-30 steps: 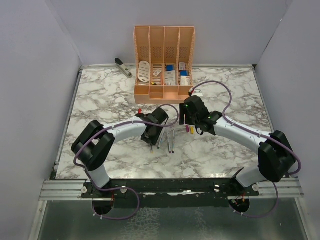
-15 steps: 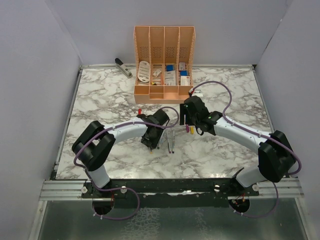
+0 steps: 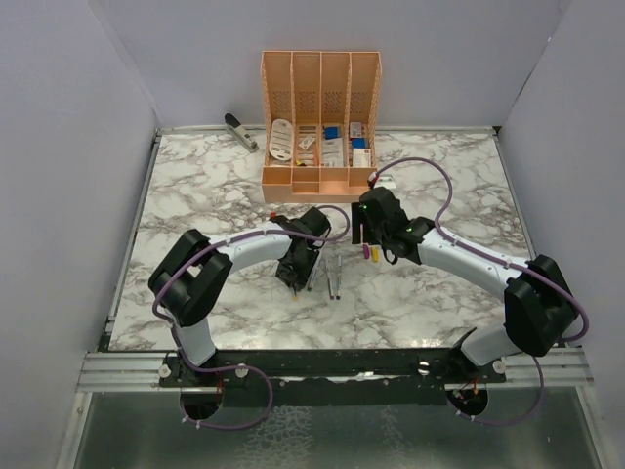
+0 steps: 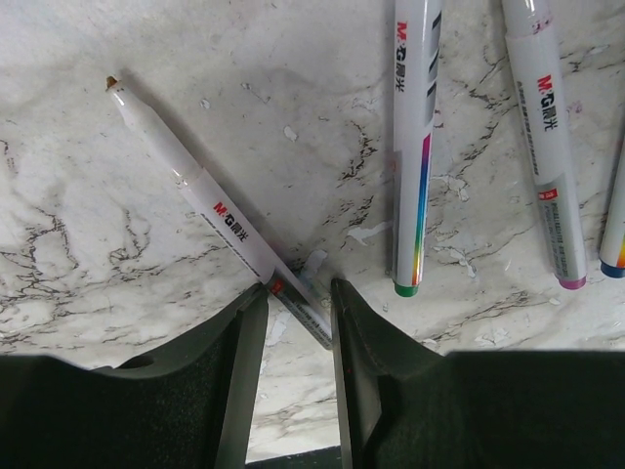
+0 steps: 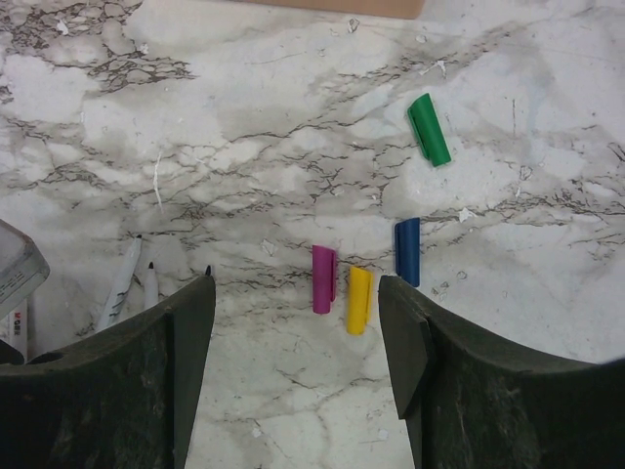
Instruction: Insert the pens into the pen caps
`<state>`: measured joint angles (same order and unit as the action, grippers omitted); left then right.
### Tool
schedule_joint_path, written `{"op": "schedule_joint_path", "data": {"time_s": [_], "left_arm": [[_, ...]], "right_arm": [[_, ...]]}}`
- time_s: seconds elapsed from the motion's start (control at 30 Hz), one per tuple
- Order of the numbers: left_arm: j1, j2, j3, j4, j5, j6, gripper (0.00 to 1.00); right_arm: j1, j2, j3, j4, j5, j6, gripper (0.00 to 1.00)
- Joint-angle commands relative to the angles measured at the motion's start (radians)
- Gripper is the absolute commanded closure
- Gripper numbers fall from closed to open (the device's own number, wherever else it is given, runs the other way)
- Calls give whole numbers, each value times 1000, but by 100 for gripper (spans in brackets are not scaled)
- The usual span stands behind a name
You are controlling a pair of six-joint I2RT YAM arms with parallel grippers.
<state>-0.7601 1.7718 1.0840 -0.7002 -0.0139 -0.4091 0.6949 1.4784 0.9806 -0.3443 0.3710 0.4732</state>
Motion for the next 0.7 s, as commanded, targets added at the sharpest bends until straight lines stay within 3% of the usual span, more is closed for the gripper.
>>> {"op": "schedule_joint_path", "data": {"time_s": [0.0, 0.3, 0.67], "left_arm": [[10, 139, -51, 52, 1, 0, 64], [57, 168, -24, 57, -33, -11, 65], [106, 183, -25, 73, -53, -38, 73]], "right_arm": [[6, -20, 37, 0, 43, -23, 33], [6, -10, 46, 11, 49, -58, 33], [6, 22, 68, 32, 28, -82, 33]]}}
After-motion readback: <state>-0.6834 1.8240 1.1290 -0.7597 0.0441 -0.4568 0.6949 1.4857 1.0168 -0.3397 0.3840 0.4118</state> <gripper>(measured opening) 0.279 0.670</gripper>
